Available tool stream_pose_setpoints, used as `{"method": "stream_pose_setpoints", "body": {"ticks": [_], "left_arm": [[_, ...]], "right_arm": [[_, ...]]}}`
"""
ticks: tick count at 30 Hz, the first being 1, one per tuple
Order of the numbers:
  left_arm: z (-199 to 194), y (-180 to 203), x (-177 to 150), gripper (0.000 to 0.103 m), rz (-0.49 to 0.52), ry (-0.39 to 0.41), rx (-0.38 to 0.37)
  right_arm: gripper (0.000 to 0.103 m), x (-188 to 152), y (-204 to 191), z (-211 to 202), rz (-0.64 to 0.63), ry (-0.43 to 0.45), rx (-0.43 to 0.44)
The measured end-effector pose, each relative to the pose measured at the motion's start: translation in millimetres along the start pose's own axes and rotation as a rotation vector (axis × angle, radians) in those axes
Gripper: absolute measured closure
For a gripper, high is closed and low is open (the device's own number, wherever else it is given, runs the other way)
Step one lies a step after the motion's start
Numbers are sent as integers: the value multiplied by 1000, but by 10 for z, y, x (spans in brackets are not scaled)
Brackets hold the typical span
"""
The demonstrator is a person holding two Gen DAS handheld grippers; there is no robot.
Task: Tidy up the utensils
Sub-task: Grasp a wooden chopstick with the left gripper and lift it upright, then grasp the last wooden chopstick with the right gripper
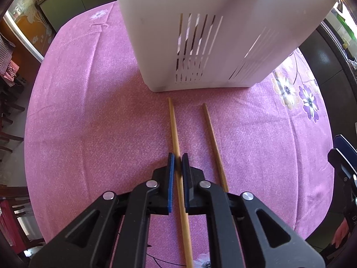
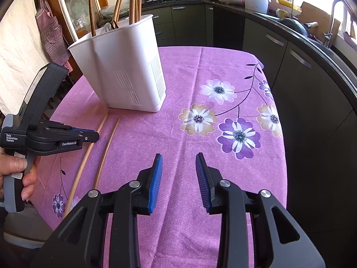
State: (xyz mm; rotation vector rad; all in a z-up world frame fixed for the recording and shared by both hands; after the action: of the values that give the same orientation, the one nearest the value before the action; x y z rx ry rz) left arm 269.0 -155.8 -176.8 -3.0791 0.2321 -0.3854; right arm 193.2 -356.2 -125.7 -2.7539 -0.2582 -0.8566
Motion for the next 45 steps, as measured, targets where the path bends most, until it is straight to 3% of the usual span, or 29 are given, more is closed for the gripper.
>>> {"method": "stream_pose_setpoints", "body": {"ticks": [5,15,26,34,43,45], "left_arm": [[-105,-112,-25,97,-13,24,-25],[-766,-436,-163,97,-32,165,-48],[-1350,-798,-542,97,-41,311,-70],[-1490,-860,-652,97,-31,351,-79],[-1574,-903,-722,97,-22,384,-87],[-1577,-900,-728,97,-19,388,-87]], "right_arm": [[70,8,-21,-20,-6,-1,0],[69,57,-229,77,-41,-29,16],[69,113,-623,447,-100,-129,29],[69,250,-976,785,-105,-200,94],[71,308,-1189,1086,-126,-271,51],[75,308,-1217,1142,-128,-286,42]]}}
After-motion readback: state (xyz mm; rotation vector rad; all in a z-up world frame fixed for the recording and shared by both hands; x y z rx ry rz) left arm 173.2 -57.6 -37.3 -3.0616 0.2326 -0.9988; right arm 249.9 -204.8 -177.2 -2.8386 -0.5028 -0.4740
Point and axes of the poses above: each gripper's, at about its wrist camera, not at the fingertips, and z roughly the way its jaws point, y to its right, x to its top, the point moved 1 cm from there along z, roughly the way its jaws point, and after that the axes turned 5 degrees about x, right-handed, at the moved point
